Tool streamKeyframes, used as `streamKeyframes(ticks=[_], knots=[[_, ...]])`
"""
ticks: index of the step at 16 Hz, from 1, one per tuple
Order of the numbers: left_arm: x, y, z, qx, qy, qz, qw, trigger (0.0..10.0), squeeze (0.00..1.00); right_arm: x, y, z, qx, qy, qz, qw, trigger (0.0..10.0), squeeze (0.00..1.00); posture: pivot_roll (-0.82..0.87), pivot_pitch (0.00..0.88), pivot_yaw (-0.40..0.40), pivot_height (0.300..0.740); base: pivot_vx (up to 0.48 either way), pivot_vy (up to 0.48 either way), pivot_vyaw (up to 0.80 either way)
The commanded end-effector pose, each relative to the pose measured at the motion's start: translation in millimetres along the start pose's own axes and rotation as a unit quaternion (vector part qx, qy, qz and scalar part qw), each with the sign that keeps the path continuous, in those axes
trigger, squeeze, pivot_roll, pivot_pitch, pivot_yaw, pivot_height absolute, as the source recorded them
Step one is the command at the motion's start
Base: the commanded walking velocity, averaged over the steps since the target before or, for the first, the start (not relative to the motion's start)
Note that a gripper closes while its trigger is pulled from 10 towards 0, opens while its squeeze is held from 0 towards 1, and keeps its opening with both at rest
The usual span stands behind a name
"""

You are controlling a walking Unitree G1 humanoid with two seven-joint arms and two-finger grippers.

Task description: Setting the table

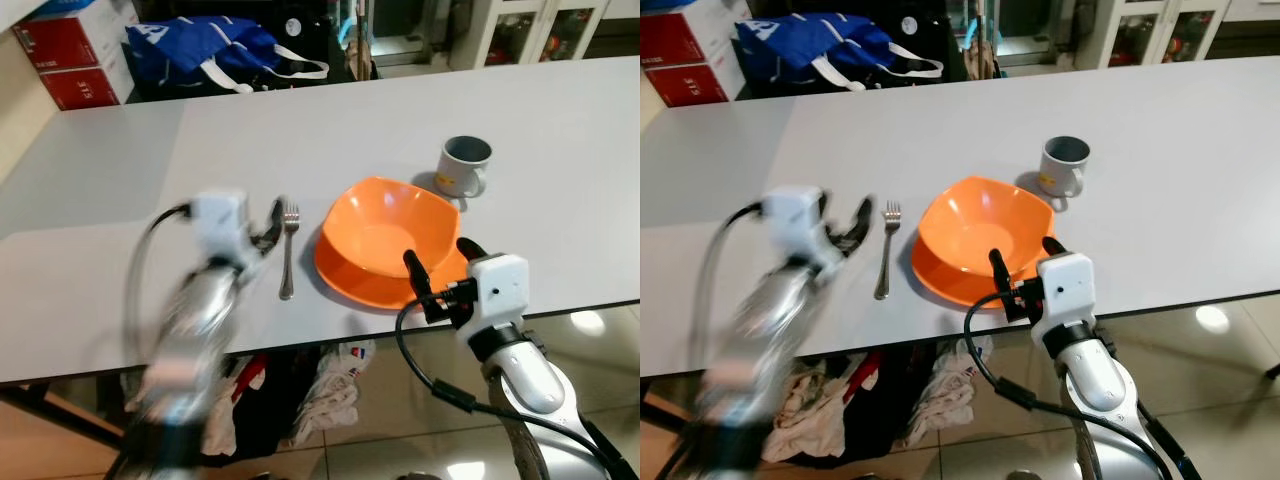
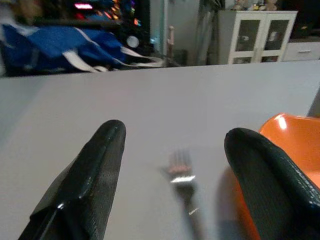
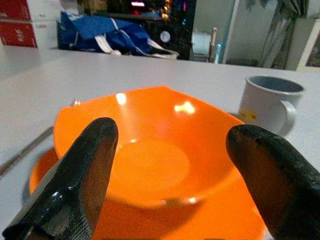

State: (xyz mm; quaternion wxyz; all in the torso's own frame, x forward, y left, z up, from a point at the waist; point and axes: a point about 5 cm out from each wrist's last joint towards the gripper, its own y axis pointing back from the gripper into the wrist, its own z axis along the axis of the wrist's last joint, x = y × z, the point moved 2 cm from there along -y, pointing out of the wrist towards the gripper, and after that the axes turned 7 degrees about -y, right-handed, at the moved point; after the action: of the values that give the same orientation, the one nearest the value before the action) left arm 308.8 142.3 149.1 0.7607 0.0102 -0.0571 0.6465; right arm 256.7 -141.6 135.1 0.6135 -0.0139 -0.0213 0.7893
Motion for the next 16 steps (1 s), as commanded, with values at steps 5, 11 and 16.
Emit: streamKeyframes(ticks=[5,11,16], knots=[[14.0,26.8,-6.7,0.015,-0.019,0.032,0.999,10.0,0.00,0.9,-14.1,-4.7,-0.013,-0.007,-0.005,1.000,10.0,0.00,-0.11,0.000,0.069,0.740,0.000,0.000,0.00],[3.6,16.8,-8.9,0.021,0.005,0.044,0.999,10.0,0.00,-6.7,-19.7,-4.0,-0.019,-0.002,-0.010,1.000,10.0,0.00,-0.14,0.000,0.065,0.740,-0.124,0.207,0.00],[8.1,9.8,-12.1,0.032,0.024,0.052,0.998,10.0,0.00,-10.1,-19.9,-1.3,-0.027,-0.005,-0.022,0.999,10.0,0.00,-0.15,0.000,0.069,0.740,-0.099,0.433,0.00]])
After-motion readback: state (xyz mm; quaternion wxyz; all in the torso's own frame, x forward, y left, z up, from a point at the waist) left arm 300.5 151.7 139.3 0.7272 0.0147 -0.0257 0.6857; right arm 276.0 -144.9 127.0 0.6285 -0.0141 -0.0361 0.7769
